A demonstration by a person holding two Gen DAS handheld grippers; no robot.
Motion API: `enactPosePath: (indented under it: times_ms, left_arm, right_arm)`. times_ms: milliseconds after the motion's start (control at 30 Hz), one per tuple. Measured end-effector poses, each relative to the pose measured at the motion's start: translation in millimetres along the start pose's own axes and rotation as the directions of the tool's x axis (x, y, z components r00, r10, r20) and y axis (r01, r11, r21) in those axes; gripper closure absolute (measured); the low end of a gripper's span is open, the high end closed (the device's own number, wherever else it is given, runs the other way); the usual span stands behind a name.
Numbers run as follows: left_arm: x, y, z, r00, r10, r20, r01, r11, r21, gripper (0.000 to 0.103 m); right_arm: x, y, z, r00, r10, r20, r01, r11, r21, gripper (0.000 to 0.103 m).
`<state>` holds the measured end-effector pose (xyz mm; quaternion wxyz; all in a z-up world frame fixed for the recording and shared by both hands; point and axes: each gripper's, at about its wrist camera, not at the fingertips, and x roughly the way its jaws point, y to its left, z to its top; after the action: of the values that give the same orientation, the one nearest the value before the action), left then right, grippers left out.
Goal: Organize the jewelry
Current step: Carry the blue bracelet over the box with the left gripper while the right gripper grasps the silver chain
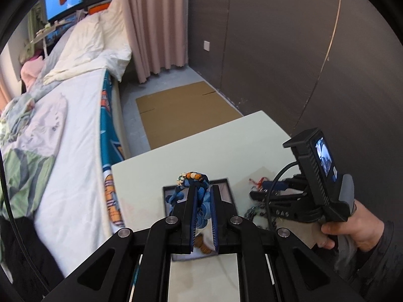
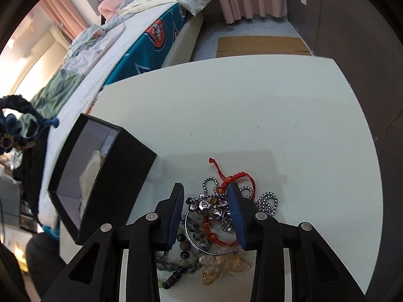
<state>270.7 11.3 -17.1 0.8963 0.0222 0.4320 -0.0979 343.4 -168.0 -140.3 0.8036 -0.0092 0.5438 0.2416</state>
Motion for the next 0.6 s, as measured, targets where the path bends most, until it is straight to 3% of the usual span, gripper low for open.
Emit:
enactPosePath:
  times_ms: [67,233,600]
  left_arm:
    - [-3.7,5.2,-5.0,1.000,0.004,-0.001,-0.004,1.000,-0.010,0.093]
    - [-14.7,13.1,-13.8,1.000,0.003,0.013,-0.003,1.000,-0.029,0.093]
    - [-43.9,24.4,-23.8,0.998,-0.026,0.065,0.030,0.997,-0.064,0.093]
  right_arm:
    - [0.0,0.5,-0.6,1.000,-0.007,0.000,0.007,1.000,-0.004,0.083]
    - [-6.4,-11.3,-2.0,0.999,0.048,0.005,-0.048,0.996,0.073,0.084]
    - [-66.9,-13.9,-8.6,0.973,0.171,0.155,-0.195,0.968,0.157,0.085]
